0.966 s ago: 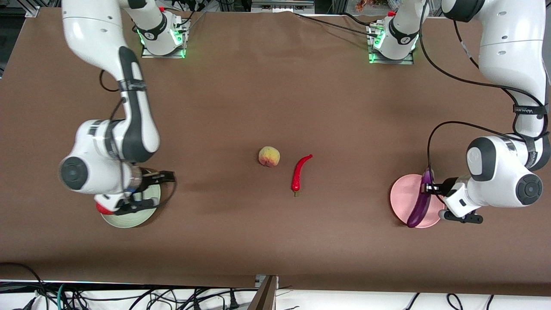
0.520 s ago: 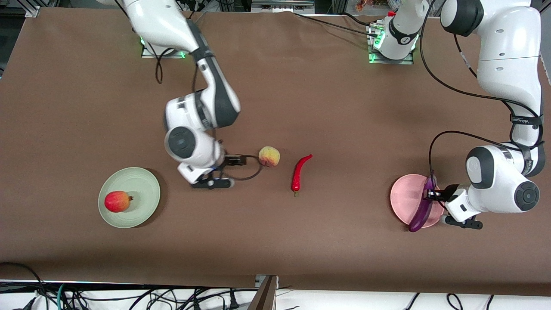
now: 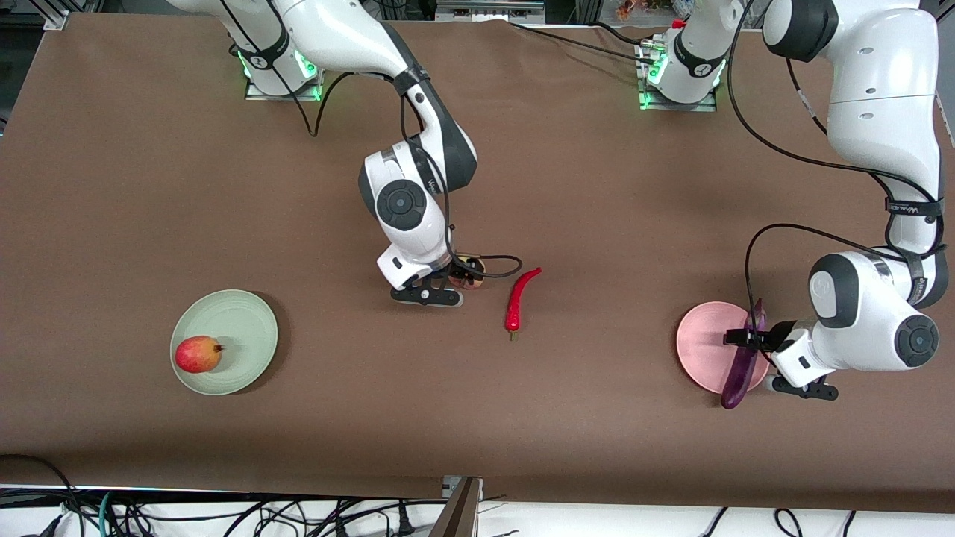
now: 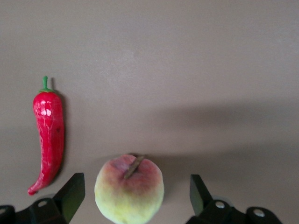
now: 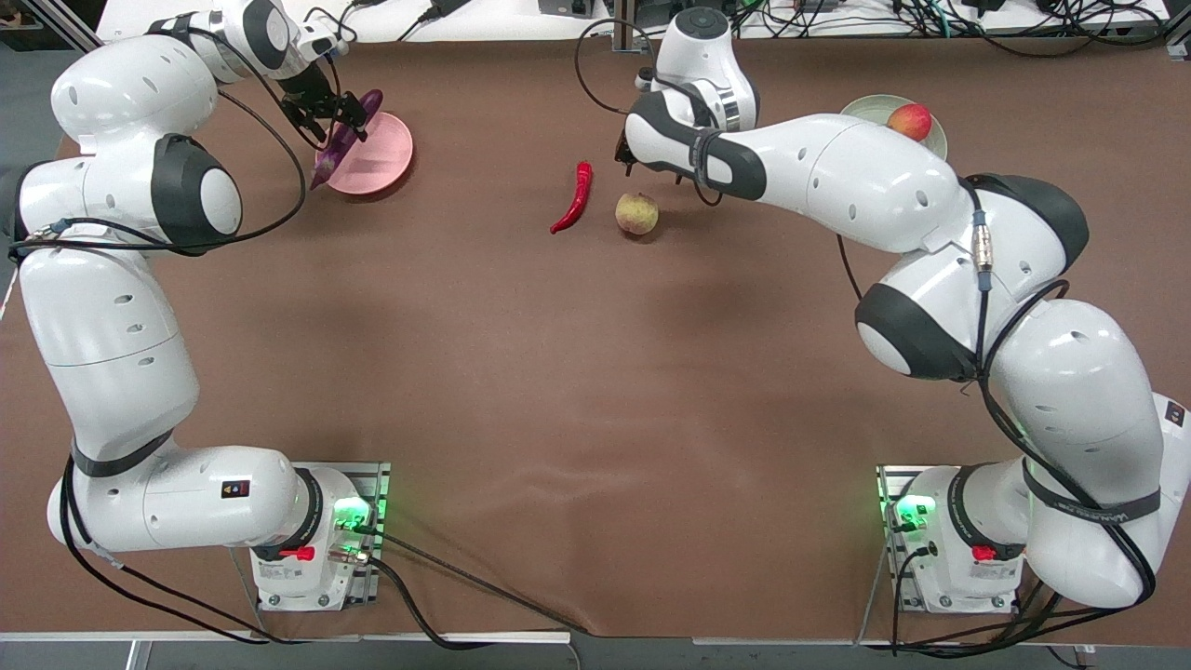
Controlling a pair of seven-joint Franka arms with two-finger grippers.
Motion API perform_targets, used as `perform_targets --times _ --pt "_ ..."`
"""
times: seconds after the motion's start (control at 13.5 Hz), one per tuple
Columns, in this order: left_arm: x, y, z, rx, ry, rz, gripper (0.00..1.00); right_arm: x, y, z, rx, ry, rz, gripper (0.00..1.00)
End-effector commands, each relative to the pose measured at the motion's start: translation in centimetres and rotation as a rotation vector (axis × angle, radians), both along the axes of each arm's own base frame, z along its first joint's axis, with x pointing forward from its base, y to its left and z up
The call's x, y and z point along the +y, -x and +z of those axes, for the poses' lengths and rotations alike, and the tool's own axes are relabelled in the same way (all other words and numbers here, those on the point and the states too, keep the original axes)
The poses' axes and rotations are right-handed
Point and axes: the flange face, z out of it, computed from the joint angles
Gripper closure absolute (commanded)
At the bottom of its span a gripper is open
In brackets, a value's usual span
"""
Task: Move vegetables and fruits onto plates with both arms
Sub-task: 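Release the apple and grasp the peach while the left gripper reaches the chili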
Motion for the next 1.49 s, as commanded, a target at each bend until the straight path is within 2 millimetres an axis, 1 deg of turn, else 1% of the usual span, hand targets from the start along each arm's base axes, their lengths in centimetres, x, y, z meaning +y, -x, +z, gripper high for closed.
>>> perform_targets --times 0.0,0.07,0.15,0.3,0.37,0.45,0.59,0.67,0.82,0.89,0.97,1.04,1.11,1.19,1.26,1.34,1.41 --pt "-0.4 0.1 1.3 0.026 0.011 0.025 0.0 1.8 1.2 -1.7 -0.024 -0.006 -0.03 0.01" --pt "-0.7 0.2 2.2 0.027 0.031 0.042 0.0 2.8 2.0 -2.7 -0.03 0.0 -0.025 0.01" --pt "-1.1 0.4 2.3 0.048 0.06 0.058 0.0 3.3 2.5 -3.6 -0.039 0.004 -0.02 0.01" --pt "-3.3 1.0 3.5 0.12 0.083 0.147 0.0 3.6 2.9 -4.9 -0.038 0.019 -0.013 0.01" --pt "-5.2 1.3 3.9 0.156 0.074 0.176 0.0 3.7 3.1 -5.2 -0.036 0.023 -0.008 0.01" --pt "-7.7 1.6 4.9 0.173 0.062 0.198 0.0 3.7 3.2 -5.6 -0.036 0.03 -0.002 0.01" --pt "-12.2 1.9 5.6 0.201 0.05 0.254 0.0 3.5 3.2 -6.0 -0.035 0.04 0.005 0.01" --pt "-14.3 2.3 5.6 0.227 0.047 0.283 0.0 3.4 3.2 -6.2 -0.034 0.044 0.01 0.12" --pt "-18.6 3.1 5.9 0.268 0.053 0.33 0.07 3.5 3.2 -6.0 -0.035 0.044 0.014 0.53" --pt "-20.3 3.4 6.0 0.28 0.059 0.351 0.07 3.5 3.2 -6.0 -0.035 0.043 0.014 0.61" --pt "-21.7 3.6 5.8 0.296 0.066 0.385 0.06 3.4 3.2 -5.8 -0.037 0.043 0.023 0.62" --pt "-23.3 3.8 5.7 0.303 0.089 0.415 0.06 3.1 2.8 -5.1 -0.038 0.043 0.03 0.63" --pt "-25.2 4.1 5.6 0.299 0.101 0.431 0.06 2.2 2.0 -3.8 -0.035 0.044 0.058 0.63" --pt "-27.9 4.8 5.1 0.301 0.088 0.441 0.09 -0.3 0.4 -2.4 -0.001 0.066 0.098 0.63" --pt "-30.1 5.4 4.5 0.289 0.073 0.47 0.11 -3.3 -1.1 -1.0 0.032 0.103 0.149 0.63" --pt "-32.5 6.4 3.5 0.282 0.054 0.488 0.11 -6.7 -2.7 0.1 0.054 0.15 0.21 0.63" --pt "-34.1 7.2 2.6 0.268 0.043 0.49 0.11 -10.3 -4.1 1.1 0.079 0.195 0.269 0.63"
